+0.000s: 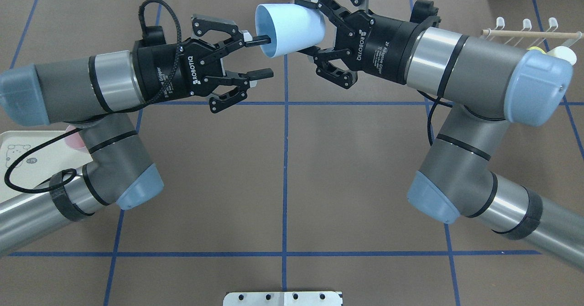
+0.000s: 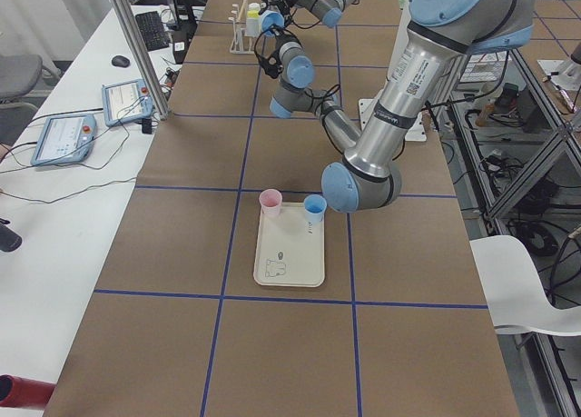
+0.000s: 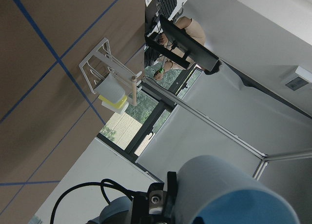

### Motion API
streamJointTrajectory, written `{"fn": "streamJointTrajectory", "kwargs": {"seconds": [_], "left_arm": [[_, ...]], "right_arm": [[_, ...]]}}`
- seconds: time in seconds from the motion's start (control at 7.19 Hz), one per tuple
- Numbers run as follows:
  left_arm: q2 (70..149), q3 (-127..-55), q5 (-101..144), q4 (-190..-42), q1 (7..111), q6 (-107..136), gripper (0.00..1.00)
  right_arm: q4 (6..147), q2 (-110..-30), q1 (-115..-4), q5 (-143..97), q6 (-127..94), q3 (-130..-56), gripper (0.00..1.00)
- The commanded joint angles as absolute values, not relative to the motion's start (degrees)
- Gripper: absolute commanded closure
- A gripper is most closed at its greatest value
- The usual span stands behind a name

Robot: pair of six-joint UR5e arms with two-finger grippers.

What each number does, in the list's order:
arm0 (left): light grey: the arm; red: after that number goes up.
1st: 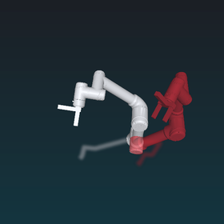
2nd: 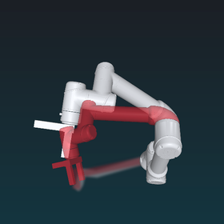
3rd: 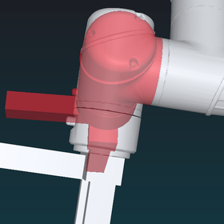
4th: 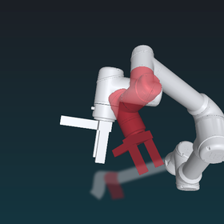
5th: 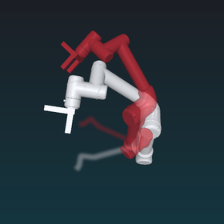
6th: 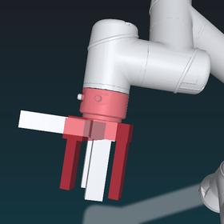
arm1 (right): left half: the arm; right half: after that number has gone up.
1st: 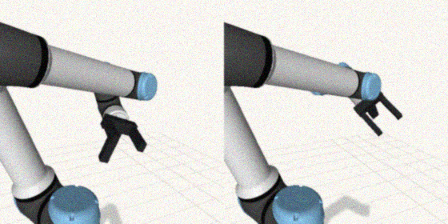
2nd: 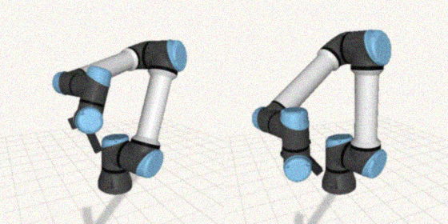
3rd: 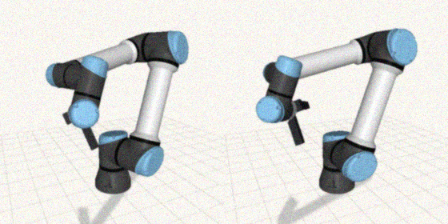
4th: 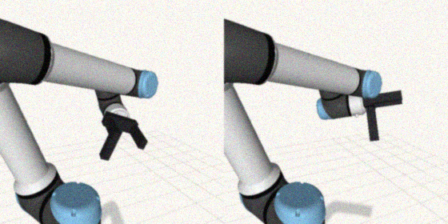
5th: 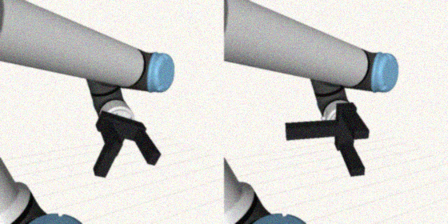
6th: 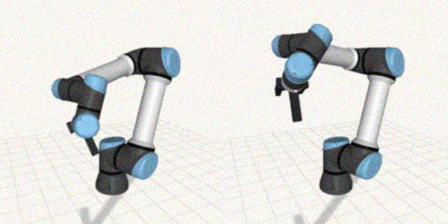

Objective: Transfer IKEA cup to right arm and place on rack

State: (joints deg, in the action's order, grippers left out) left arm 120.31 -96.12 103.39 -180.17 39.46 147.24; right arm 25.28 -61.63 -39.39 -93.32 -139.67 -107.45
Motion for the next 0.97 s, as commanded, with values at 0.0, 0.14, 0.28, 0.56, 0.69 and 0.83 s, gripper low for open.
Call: {"fn": "streamJointTrajectory", "kwargs": {"seconds": [0.0, 0.14, 0.28, 0.56, 0.69, 0.83], "left_arm": [[113.6, -96.8, 106.2, -179.9, 44.0, 139.7, 0.00], [110.5, -96.1, 108.3, -176.3, 45.6, 129.3, 0.00], [107.9, -96.3, 108.7, -170.4, 45.7, 117.6, 0.00], [103.6, -96.9, 108.7, -156.3, 47.8, 96.2, 0.00], [102.2, -97.6, 108.6, -151.1, 49.7, 89.9, 0.00], [101.5, -99.9, 108.6, -144.0, 51.0, 84.5, 0.00]], "right_arm": [[32.2, -63.1, -45.2, -97.3, -129.8, -107.5, 0.97], [37.2, -65.5, -47.6, -99.2, -118.1, -107.6, 0.96], [41.2, -67.7, -50.0, -99.2, -107.1, -107.1, 0.96], [56.7, -67.7, -57.1, -97.9, -84.9, -106.7, 0.96], [60.0, -67.7, -59.9, -95.8, -75.6, -105.2, 0.96], [59.6, -67.5, -60.2, -89.2, -71.9, -101.4, 0.96]]}}
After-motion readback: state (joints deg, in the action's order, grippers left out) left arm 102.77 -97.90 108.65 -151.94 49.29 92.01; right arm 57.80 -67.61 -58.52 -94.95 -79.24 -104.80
